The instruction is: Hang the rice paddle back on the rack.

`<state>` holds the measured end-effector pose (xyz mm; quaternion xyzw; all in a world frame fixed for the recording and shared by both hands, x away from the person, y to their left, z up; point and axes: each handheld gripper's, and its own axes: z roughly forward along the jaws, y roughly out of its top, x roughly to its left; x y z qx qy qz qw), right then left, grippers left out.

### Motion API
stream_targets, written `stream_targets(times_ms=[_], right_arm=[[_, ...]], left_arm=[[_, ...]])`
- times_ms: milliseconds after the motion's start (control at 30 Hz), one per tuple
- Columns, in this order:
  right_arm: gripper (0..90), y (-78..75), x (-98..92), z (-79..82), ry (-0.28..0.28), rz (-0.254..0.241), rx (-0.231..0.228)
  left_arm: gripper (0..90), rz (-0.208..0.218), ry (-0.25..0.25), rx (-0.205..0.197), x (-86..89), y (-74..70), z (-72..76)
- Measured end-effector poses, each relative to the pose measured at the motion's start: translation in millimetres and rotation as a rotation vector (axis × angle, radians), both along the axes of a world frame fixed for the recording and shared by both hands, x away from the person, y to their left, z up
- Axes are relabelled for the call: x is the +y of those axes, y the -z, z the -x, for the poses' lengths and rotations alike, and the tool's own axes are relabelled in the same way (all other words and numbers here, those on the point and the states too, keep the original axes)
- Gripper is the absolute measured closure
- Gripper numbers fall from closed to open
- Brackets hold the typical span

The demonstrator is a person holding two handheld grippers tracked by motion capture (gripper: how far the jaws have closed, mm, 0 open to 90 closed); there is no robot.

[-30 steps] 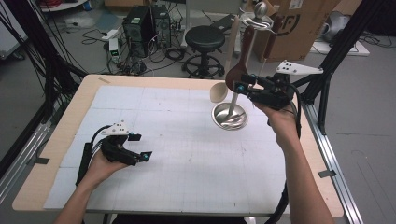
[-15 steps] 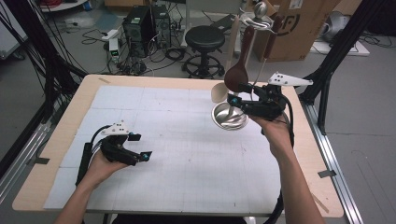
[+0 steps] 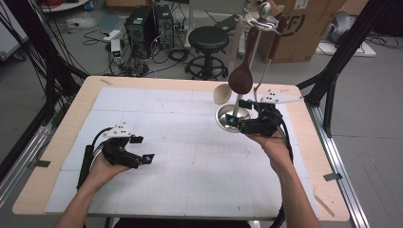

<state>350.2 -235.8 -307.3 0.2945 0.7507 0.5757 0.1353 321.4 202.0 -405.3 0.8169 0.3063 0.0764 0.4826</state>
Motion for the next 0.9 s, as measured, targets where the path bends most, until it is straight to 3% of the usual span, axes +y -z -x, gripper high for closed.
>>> stream_targets(times_ms=[233, 533, 900], right_arm=[[11.0, 21.6, 4.0, 6.2, 0.004, 0.040, 0.023], [9.8, 38.1, 8.8, 11.9, -0.018, 0.097, 0.042], [9.1, 49.5, 8.3, 17.2, -0.015, 0.106, 0.050]], left_arm=[[10.7, 0.000, -0.003, -0.005, 1.1, -1.0, 0.2], [8.2, -0.007, -0.013, 0.001, 1.3, -0.9, 0.4], [7.3, -0.009, -0.018, 0.000, 2.9, -1.6, 0.9]])
